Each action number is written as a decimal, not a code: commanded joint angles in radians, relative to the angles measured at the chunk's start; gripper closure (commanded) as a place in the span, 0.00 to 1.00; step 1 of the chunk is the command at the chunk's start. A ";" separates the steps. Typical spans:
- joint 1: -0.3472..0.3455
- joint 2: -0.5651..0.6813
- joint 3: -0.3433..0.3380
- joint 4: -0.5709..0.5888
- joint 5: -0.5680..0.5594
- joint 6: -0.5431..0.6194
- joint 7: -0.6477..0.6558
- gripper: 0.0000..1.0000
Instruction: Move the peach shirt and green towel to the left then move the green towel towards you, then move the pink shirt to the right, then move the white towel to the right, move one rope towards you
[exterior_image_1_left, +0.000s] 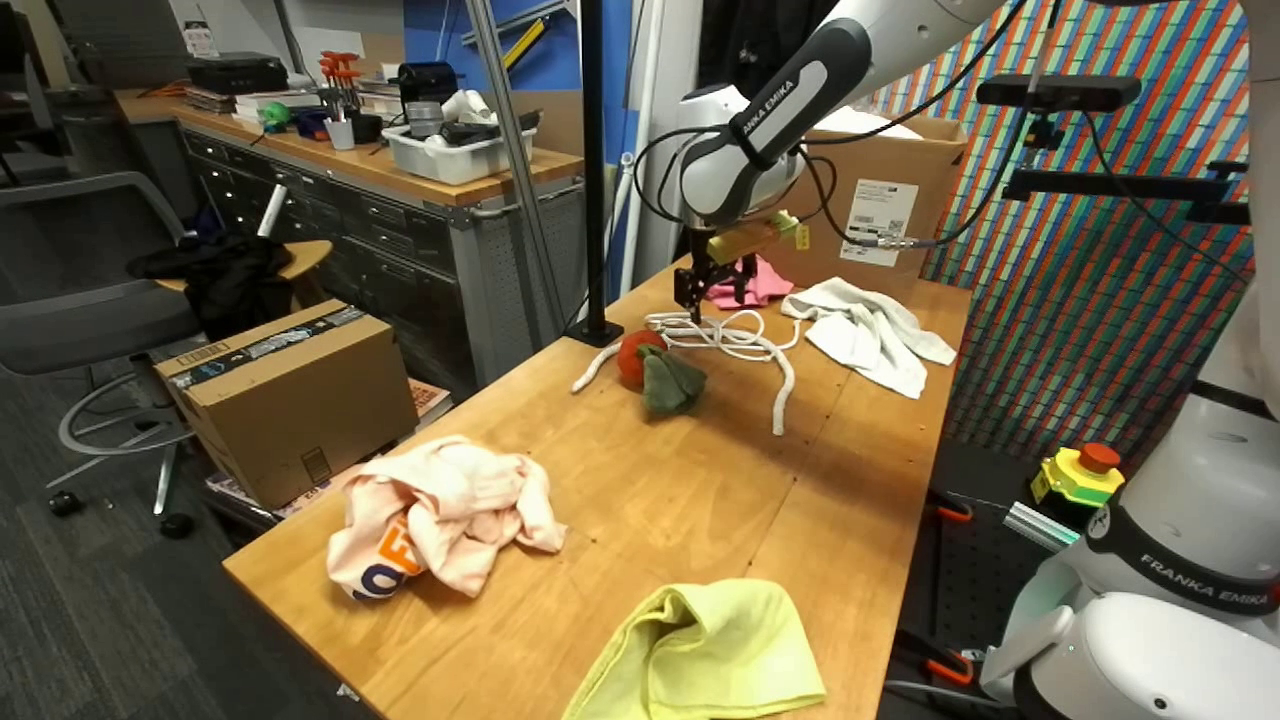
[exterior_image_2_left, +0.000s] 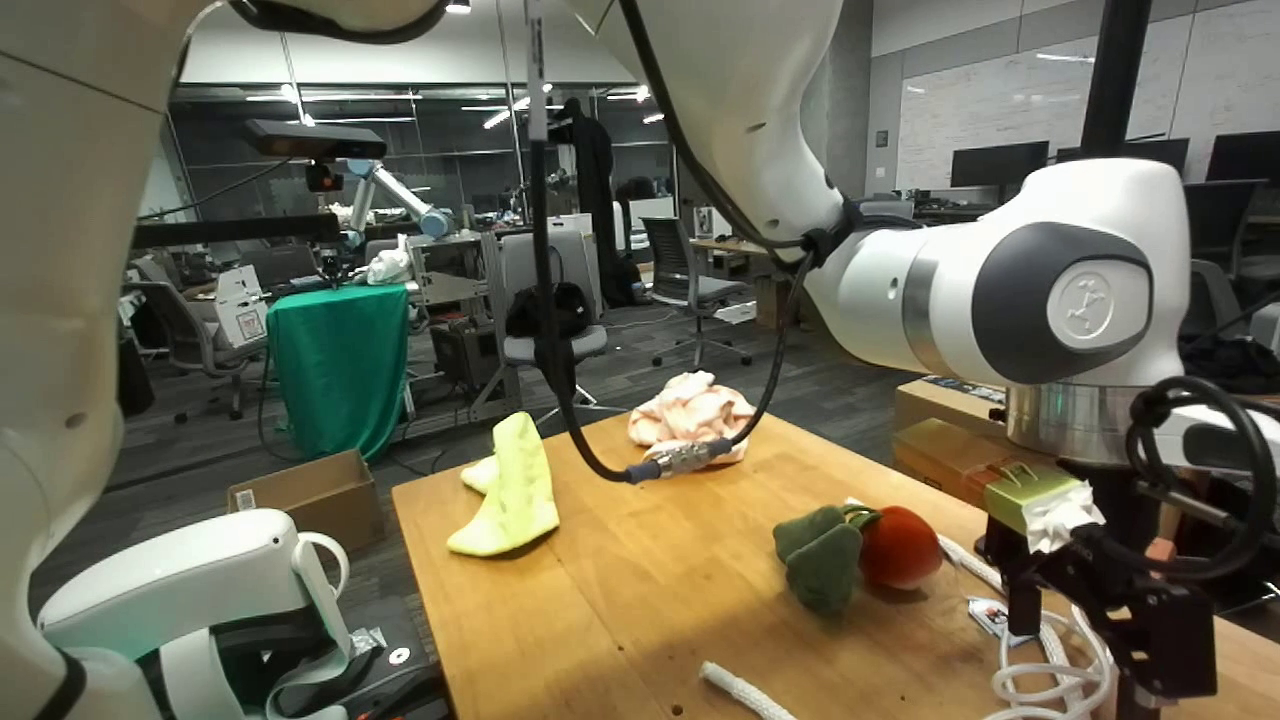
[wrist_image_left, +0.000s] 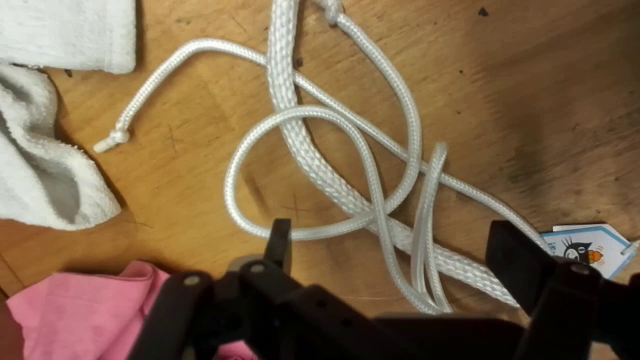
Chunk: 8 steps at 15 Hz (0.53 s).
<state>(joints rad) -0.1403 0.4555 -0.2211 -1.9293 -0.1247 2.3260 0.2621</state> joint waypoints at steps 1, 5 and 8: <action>-0.018 0.014 0.006 0.036 0.020 -0.049 -0.045 0.00; -0.020 0.017 0.008 0.028 0.019 -0.066 -0.056 0.00; -0.021 0.025 0.009 0.026 0.019 -0.065 -0.062 0.00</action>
<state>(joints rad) -0.1493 0.4677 -0.2202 -1.9266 -0.1247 2.2820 0.2317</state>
